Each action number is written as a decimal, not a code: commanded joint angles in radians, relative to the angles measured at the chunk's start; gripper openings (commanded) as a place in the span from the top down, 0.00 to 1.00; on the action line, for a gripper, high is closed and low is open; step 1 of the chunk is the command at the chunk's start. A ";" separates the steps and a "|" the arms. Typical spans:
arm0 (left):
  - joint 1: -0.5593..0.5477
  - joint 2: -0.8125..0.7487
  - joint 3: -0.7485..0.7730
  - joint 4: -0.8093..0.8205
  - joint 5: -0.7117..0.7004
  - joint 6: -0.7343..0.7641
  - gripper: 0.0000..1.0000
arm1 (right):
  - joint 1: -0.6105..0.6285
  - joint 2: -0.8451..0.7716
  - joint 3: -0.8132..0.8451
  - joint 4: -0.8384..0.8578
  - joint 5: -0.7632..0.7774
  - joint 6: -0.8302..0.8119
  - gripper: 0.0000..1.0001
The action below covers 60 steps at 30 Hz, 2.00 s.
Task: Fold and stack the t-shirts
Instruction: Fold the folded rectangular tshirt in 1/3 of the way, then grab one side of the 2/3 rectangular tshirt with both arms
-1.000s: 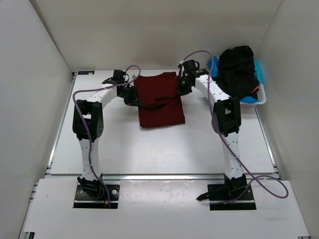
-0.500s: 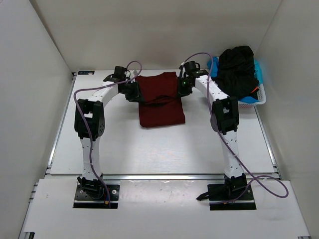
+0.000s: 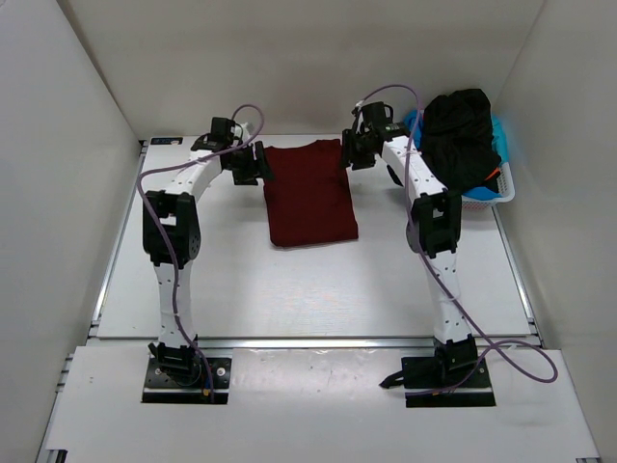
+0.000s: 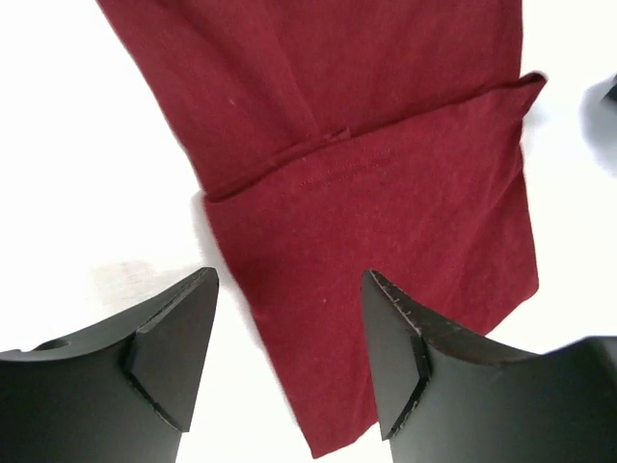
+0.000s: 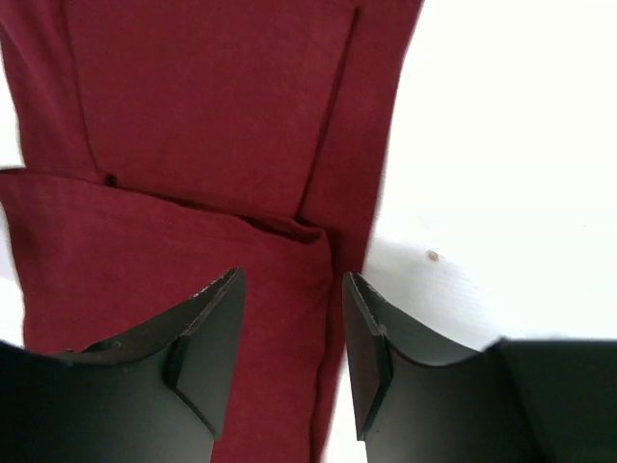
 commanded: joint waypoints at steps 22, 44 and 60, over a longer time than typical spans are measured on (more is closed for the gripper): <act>-0.081 -0.523 -0.776 0.248 0.239 0.286 0.31 | 0.064 -0.773 -1.255 0.605 -0.174 -0.018 0.33; -0.152 -0.497 -0.824 0.332 0.119 0.240 0.30 | 0.014 -0.724 -1.390 0.762 -0.223 0.077 0.31; -0.140 -0.443 -0.840 0.386 0.057 0.245 0.30 | 0.044 -0.699 -1.394 0.802 -0.256 0.108 0.34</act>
